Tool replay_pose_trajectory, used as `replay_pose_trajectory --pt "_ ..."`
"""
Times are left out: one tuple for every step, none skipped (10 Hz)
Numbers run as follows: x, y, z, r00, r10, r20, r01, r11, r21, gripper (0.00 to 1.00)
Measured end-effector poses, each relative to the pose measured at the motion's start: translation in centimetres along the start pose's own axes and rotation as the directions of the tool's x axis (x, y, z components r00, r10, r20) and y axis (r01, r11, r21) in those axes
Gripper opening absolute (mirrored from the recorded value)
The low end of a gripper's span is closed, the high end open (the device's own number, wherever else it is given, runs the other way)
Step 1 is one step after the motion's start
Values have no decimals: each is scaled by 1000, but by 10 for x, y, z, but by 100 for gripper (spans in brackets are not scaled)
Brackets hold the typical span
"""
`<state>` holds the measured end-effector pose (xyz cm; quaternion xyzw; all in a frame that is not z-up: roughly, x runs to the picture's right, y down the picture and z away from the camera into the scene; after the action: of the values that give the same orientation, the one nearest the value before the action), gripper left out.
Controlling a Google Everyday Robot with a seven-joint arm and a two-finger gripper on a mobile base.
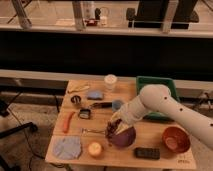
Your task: Place grapes in purple bowl
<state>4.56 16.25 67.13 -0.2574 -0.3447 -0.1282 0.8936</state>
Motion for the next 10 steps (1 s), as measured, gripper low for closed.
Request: replay_pose_trajectory --pt "1 0 1 1000 -3 -5 3 1000 -4 5" --pt "1 0 2 1000 -7 -15 7 1000 -10 14" --pt "1 -1 3 1000 -9 -19 8 1000 -16 24" --pt "0 -2 5 1000 -9 -20 8 1000 -20 35" --pt "1 -2 5 1000 -5 -21 4 1000 -20 43" --pt "2 -1 5 1000 2 -20 -2 1000 -17 54" --pt "2 -2 5 1000 5 -20 -5 1000 -16 64" --pt "2 -3 7 1000 7 -21 -8 1000 -16 75" --pt "2 -4 8 1000 9 -21 -9 1000 -17 79" --pt "4 -4 8 1000 15 -25 -15 1000 -15 80"
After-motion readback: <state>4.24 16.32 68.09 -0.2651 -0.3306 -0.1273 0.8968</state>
